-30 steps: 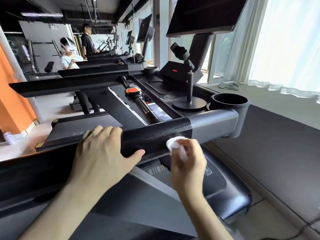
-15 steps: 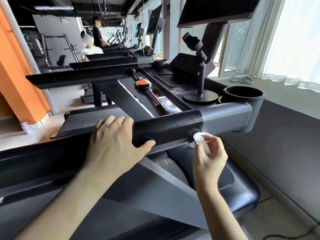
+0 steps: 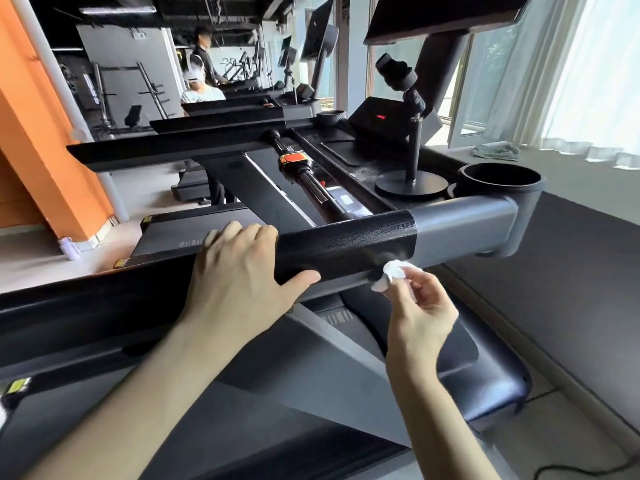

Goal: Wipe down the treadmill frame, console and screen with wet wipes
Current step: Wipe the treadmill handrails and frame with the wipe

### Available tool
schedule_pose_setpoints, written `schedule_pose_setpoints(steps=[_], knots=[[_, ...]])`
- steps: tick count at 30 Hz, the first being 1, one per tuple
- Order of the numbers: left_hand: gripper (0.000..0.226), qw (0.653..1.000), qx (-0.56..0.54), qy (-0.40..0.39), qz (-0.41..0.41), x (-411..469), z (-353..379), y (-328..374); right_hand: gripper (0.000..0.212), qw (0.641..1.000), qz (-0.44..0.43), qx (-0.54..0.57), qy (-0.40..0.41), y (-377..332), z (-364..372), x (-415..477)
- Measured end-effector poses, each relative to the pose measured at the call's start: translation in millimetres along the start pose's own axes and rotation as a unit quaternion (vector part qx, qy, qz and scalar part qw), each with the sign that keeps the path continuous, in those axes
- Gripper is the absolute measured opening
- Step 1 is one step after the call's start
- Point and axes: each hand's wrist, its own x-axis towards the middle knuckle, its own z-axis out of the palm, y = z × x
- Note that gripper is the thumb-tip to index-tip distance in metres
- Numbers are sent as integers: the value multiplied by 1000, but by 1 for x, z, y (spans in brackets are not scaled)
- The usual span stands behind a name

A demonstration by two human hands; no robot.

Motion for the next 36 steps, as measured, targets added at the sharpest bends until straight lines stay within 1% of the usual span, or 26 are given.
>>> schedule_pose_setpoints(steps=[2,3,5,7,9,10,11,12,14,15,17,19,21,23,26,30,32,36], knots=[[69,1000,4,-1,0,0,-1,0,12,1000,0,6,-3,2,9,-6],[69,1000,6,1,1,0,0,0,17,1000,-2,7,-29,4,16,-17],[68,1000,9,6,2,0,0,1,21,992,-36,-16,-117,10,28,-42],[67,1000,8,10,5,-1,1,0,31,975,-78,-85,-191,16,33,-59],[65,1000,9,14,9,-1,1,-1,41,962,-95,-128,-222,19,28,-58],[65,1000,11,16,10,-1,2,-1,41,962,-100,-137,-215,20,23,-52],[65,1000,13,18,10,-1,2,-1,36,969,-91,-130,-188,20,17,-43],[66,1000,16,18,9,-2,2,-1,30,982,-61,-107,-145,19,11,-32],[69,1000,18,19,7,0,2,-1,21,998,24,-34,-50,16,-3,-3],[71,1000,17,20,7,0,2,-2,20,998,66,8,-9,13,-8,10],[73,1000,8,23,6,1,4,-3,19,979,161,115,39,7,-10,23],[70,1000,-5,24,4,0,4,-3,19,950,239,197,45,5,-1,17],[67,999,-23,33,7,1,5,-4,18,931,287,225,18,6,13,-2],[67,999,-31,39,10,1,5,-5,19,916,330,226,-15,10,27,-24],[67,999,-20,29,17,2,5,-7,17,895,390,205,-77,11,42,-50],[72,1000,-11,24,17,1,4,-9,17,854,474,183,-113,-3,39,-41],[71,999,-13,26,17,1,4,-8,23,854,472,196,-91,-14,26,-21],[74,1000,1,20,15,1,3,-6,34,880,407,244,9,-17,2,20]])
